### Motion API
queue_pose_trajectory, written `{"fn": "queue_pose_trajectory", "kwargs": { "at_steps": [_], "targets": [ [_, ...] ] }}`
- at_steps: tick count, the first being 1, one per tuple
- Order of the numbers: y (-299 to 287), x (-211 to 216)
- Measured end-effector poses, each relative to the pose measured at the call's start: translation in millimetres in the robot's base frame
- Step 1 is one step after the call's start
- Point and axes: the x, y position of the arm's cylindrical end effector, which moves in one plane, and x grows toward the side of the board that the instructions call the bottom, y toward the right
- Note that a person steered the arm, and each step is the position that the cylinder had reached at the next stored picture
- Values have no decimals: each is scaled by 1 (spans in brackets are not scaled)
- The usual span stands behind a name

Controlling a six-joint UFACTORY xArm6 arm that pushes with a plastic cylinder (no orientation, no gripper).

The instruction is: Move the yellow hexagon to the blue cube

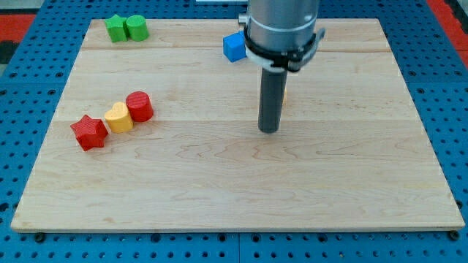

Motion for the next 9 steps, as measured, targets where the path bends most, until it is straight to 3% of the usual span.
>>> {"fn": "queue_pose_trajectory", "kwargs": {
  "at_steps": [3,4,6,8,9],
  "targets": [
    [21,-57],
    [-16,-81],
    [-15,-139],
    [48,-142],
    [32,-156]
  ]
}}
